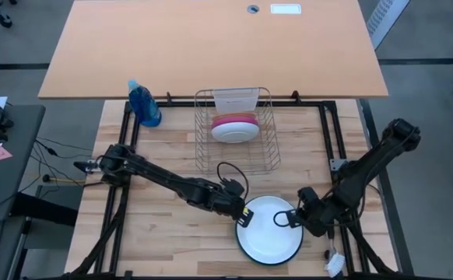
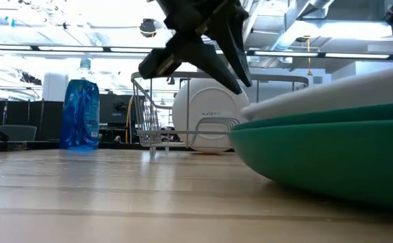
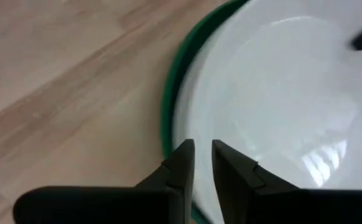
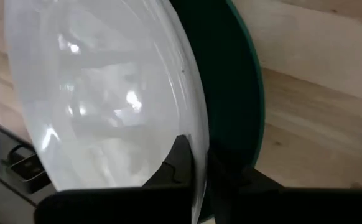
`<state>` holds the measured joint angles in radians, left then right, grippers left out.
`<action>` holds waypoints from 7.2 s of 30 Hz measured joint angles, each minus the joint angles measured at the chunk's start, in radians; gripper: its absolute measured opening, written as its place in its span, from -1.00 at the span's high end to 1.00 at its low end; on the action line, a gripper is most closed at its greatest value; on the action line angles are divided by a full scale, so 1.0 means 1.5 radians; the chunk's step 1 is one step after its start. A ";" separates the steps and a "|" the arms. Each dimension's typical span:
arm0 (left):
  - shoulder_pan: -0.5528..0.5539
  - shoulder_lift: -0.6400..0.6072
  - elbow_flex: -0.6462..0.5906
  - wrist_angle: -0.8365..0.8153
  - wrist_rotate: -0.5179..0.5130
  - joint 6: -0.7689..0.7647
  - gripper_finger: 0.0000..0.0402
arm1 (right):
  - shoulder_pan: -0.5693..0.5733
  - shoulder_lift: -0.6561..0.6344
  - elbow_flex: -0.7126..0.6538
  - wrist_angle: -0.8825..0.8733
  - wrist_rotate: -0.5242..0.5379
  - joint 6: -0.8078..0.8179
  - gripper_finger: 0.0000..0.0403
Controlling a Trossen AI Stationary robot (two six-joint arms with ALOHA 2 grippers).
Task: Sort dishes
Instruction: Put the white plate in the dish rack
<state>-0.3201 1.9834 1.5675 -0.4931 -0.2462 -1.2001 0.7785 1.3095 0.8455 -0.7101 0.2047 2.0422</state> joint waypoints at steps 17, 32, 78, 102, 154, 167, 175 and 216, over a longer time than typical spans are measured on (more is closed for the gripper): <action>-0.065 -0.069 0.060 0.046 -0.082 0.300 0.70 | -0.070 -0.031 0.000 -0.006 -0.105 -0.060 0.91; -0.179 -0.033 0.054 0.071 -0.101 0.544 -0.15 | -0.128 -0.032 0.000 0.035 -0.200 -0.095 0.91; -0.196 0.111 0.053 0.195 -0.187 0.783 -0.35 | -0.250 -0.032 -0.001 0.063 -0.296 -0.181 0.91; -0.160 0.109 0.053 0.148 -0.230 0.877 -0.13 | -0.260 -0.032 -0.001 0.052 -0.321 -0.199 0.91; -0.173 0.106 0.119 0.085 -0.211 0.832 0.99 | -0.239 -0.110 0.087 -0.198 -0.399 -0.495 0.18; -0.176 0.107 0.146 0.075 -0.212 0.808 1.00 | -0.204 -0.208 0.186 -0.303 -0.343 -0.679 0.15; -0.177 0.109 0.214 0.057 -0.203 0.727 1.00 | -0.132 -0.184 0.185 -0.247 -0.214 -0.749 -0.13; -0.167 0.095 0.234 0.017 -0.185 0.667 1.00 | -0.127 0.113 0.185 0.037 -0.237 -1.136 0.04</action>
<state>-0.5709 2.1258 1.9182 -0.4679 -0.5242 -0.1993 0.5880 1.4786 1.1229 -0.6544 -0.1513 0.3388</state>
